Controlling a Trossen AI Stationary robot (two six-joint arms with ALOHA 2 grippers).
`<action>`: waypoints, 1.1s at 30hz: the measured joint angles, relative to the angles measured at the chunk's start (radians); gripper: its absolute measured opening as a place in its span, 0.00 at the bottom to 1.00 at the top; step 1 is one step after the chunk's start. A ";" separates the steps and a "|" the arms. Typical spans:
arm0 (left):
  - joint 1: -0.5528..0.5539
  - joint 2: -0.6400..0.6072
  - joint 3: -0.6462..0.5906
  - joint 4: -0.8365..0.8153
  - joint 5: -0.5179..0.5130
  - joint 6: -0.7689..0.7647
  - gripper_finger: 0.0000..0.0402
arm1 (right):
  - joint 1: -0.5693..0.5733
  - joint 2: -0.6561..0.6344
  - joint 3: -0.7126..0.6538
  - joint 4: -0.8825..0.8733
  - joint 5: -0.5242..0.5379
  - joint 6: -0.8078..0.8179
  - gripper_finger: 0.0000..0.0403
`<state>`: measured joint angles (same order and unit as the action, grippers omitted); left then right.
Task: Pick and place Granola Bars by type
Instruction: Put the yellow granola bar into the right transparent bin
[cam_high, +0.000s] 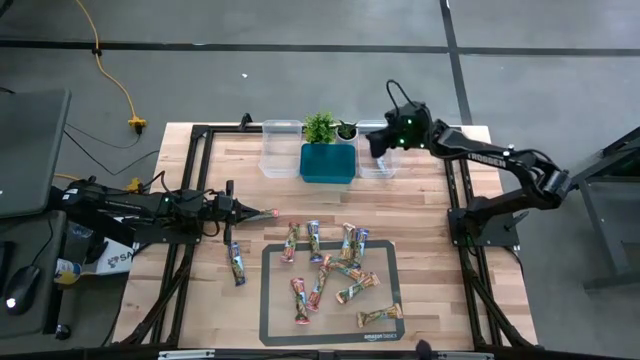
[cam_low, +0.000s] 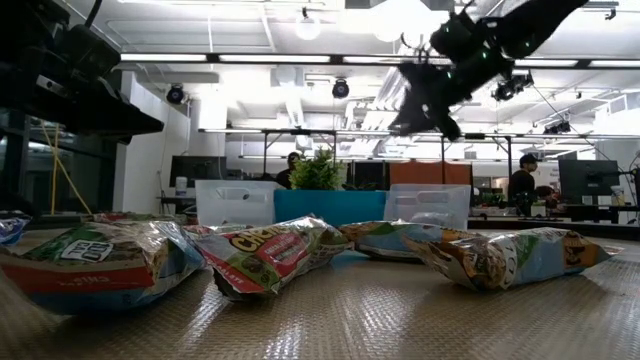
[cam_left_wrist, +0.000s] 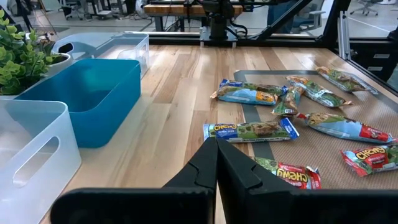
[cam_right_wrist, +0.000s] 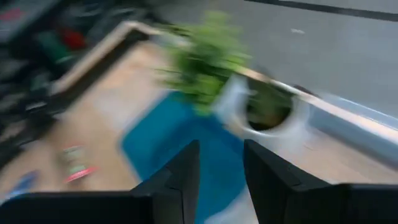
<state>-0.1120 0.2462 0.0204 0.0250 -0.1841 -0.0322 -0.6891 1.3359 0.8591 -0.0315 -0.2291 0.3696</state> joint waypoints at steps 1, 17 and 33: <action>0.000 0.000 0.000 0.000 0.000 0.000 0.00 | 0.007 0.000 0.020 -0.001 -0.045 -0.009 0.26; 0.000 0.000 0.000 0.000 0.000 0.000 0.00 | 0.334 -0.014 0.200 -0.036 -0.764 0.180 0.26; 0.000 0.000 0.000 0.000 0.000 0.000 0.00 | 1.003 -0.047 0.198 -0.632 -0.217 0.166 0.26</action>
<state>-0.1117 0.2466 0.0205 0.0250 -0.1843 -0.0322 0.3142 1.2892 1.0571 -0.6634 -0.4463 0.5357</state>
